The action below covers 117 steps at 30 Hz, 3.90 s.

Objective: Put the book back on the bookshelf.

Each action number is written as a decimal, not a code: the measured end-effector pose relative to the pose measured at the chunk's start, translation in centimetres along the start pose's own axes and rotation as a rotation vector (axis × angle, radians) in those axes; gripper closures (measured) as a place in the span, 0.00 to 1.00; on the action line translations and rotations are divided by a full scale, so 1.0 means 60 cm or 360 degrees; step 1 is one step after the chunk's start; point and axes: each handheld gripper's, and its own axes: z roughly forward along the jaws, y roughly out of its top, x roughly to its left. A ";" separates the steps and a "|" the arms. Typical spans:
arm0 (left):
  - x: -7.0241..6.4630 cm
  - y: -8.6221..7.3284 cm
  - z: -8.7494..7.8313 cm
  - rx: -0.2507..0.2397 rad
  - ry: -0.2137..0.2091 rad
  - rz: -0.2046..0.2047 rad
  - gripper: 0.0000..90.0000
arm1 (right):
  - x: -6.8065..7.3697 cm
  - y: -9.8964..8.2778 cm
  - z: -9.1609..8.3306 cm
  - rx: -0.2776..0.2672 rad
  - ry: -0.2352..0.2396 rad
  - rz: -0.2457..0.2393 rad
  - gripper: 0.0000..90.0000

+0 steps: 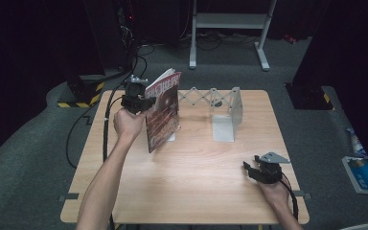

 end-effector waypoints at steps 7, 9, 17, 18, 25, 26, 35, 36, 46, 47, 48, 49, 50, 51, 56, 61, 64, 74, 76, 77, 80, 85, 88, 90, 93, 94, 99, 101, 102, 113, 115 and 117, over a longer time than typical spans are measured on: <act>-0.004 -0.003 0.001 -0.0062 0.0015 0.0022 0.93 | 0.000 0.000 0.000 0.0000 -0.0002 0.0004 0.46; -0.006 -0.004 0.002 -0.0084 0.0024 0.0028 0.93 | 0.000 0.000 0.000 -0.0001 -0.0002 0.0004 0.46; -0.011 -0.003 0.006 -0.0141 0.0061 0.0031 0.93 | 0.001 0.000 0.000 0.0000 -0.0002 0.0008 0.46; -0.012 -0.003 0.006 -0.0145 0.0066 0.0032 0.93 | 0.001 0.000 0.000 0.0002 -0.0003 0.0010 0.46; -0.010 -0.010 0.010 -0.0171 0.0080 0.0026 0.93 | 0.001 0.000 0.000 0.0001 -0.0004 0.0006 0.46; -0.010 -0.013 0.011 -0.0179 0.0077 0.0018 0.93 | 0.001 0.000 0.000 0.0001 -0.0004 0.0006 0.46; -0.008 -0.021 0.013 -0.0143 0.0067 0.0061 0.93 | 0.000 0.000 0.000 -0.0001 -0.0005 0.0003 0.46; -0.007 -0.021 0.013 -0.0131 0.0064 0.0068 0.93 | 0.001 0.000 0.000 -0.0001 -0.0006 0.0003 0.46; 0.002 -0.031 0.011 -0.0062 0.0063 0.0083 0.92 | 0.001 -0.001 0.000 0.0000 -0.0005 0.0005 0.46; 0.004 -0.031 0.010 -0.0054 0.0066 0.0085 0.92 | 0.001 -0.001 0.000 -0.0001 -0.0005 0.0005 0.46; 0.005 -0.032 0.009 -0.0048 0.0069 0.0084 0.92 | 0.001 -0.001 0.000 -0.0001 -0.0005 0.0006 0.46; 0.007 -0.033 0.009 -0.0042 0.0069 0.0079 0.92 | 0.001 -0.001 0.000 -0.0001 -0.0005 0.0006 0.46; 0.008 -0.033 0.009 -0.0034 0.0070 0.0072 0.91 | 0.001 -0.001 0.000 -0.0001 -0.0005 0.0005 0.46; 0.010 -0.033 0.008 -0.0026 0.0073 0.0073 0.91 | 0.001 -0.001 0.000 -0.0001 -0.0005 0.0006 0.46; 0.019 -0.037 0.008 -0.0018 0.0085 0.0036 0.89 | 0.001 -0.001 0.000 -0.0003 -0.0004 0.0004 0.46; 0.026 -0.042 0.008 -0.0012 0.0104 0.0018 0.87 | 0.001 -0.001 0.000 -0.0002 -0.0005 0.0005 0.46; 0.028 -0.045 0.008 -0.0008 0.0114 0.0019 0.85 | 0.001 -0.001 0.000 -0.0004 -0.0004 0.0003 0.46; 0.026 -0.045 0.002 -0.0016 0.0158 0.0055 0.80 | 0.001 -0.001 0.000 -0.0004 -0.0005 0.0002 0.45; 0.026 -0.045 0.000 -0.0018 0.0158 0.0050 0.78 | 0.001 -0.001 0.000 -0.0004 -0.0005 0.0002 0.45; 0.027 -0.045 -0.001 -0.0020 0.0164 0.0054 0.77 | 0.001 -0.001 0.000 -0.0004 -0.0005 0.0002 0.45; 0.030 -0.046 -0.003 -0.0019 0.0161 0.0041 0.74 | 0.001 -0.001 0.000 -0.0004 -0.0004 0.0002 0.45; 0.035 -0.048 -0.003 -0.0027 0.0144 0.0003 0.68 | 0.001 -0.001 0.000 -0.0004 -0.0004 0.0002 0.45; 0.037 -0.050 -0.003 -0.0028 0.0140 -0.0016 0.64 | 0.001 -0.001 0.000 -0.0004 -0.0003 0.0002 0.45; 0.037 -0.051 -0.002 -0.0020 0.0143 -0.0012 0.63 | 0.001 -0.001 0.000 -0.0005 -0.0003 0.0001 0.45; 0.036 -0.050 -0.002 -0.0027 0.0130 -0.0020 0.58 | 0.001 -0.001 0.000 -0.0005 -0.0002 0.0002 0.45; 0.036 -0.050 -0.002 -0.0031 0.0122 -0.0023 0.57 | 0.001 -0.001 0.000 -0.0005 -0.0002 0.0001 0.45; 0.034 -0.049 -0.003 -0.0060 0.0098 -0.0034 0.51 | 0.001 -0.001 0.000 -0.0005 -0.0002 0.0002 0.45; 0.034 -0.049 -0.005 -0.0072 0.0087 -0.0034 0.49 | 0.001 -0.001 0.000 -0.0006 -0.0002 0.0002 0.45; 0.034 -0.050 -0.005 -0.0081 0.0084 -0.0038 0.49 | 0.001 -0.001 0.000 -0.0006 -0.0002 0.0001 0.45; 0.045 -0.061 -0.019 -0.0178 0.0026 -0.0090 0.44 | 0.001 -0.001 0.000 -0.0005 -0.0001 0.0006 0.45; 0.046 -0.063 -0.022 -0.0195 0.0015 -0.0101 0.44 | 0.001 -0.001 0.000 -0.0005 -0.0001 0.0006 0.45; 0.047 -0.065 -0.024 -0.0206 0.0010 -0.0101 0.44 | 0.001 -0.001 0.000 -0.0005 -0.0001 0.0006 0.45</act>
